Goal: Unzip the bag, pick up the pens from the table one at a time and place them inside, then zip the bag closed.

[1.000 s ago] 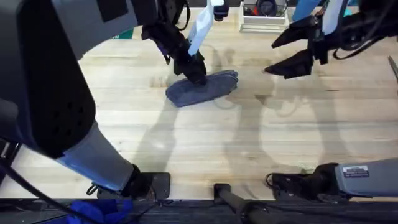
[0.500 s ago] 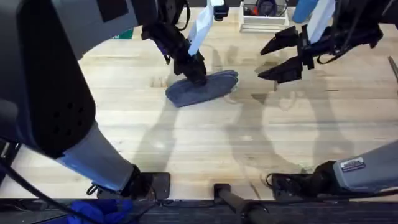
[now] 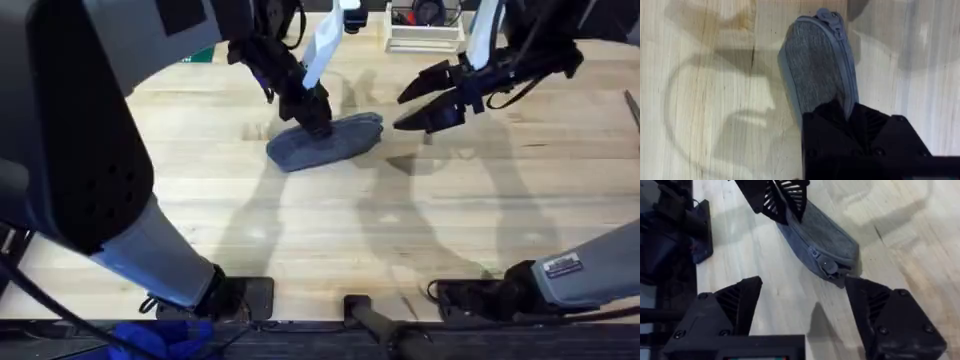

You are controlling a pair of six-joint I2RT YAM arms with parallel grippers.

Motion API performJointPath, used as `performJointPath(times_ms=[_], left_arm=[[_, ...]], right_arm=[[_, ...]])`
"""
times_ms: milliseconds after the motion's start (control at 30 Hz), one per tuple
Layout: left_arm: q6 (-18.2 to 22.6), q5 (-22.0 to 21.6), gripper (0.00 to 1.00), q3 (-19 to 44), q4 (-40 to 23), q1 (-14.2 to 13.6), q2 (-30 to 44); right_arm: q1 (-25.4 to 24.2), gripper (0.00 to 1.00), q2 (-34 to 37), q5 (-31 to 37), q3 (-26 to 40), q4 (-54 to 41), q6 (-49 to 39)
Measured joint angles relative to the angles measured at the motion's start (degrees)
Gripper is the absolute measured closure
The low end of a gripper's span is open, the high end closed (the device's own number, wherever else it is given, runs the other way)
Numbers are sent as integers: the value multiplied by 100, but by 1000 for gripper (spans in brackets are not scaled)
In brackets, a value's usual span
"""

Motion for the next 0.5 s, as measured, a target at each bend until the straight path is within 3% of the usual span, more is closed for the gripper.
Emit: performJointPath(times_ms=[267, 500], left_arm=[[0, -2, 959, 0, 0, 0, 0], [0, -19, 959, 0, 5, 0, 0]], right_arm=[[35, 6, 67, -4, 2, 125, 418], [47, 5, 617, -2, 2, 626, 1586]])
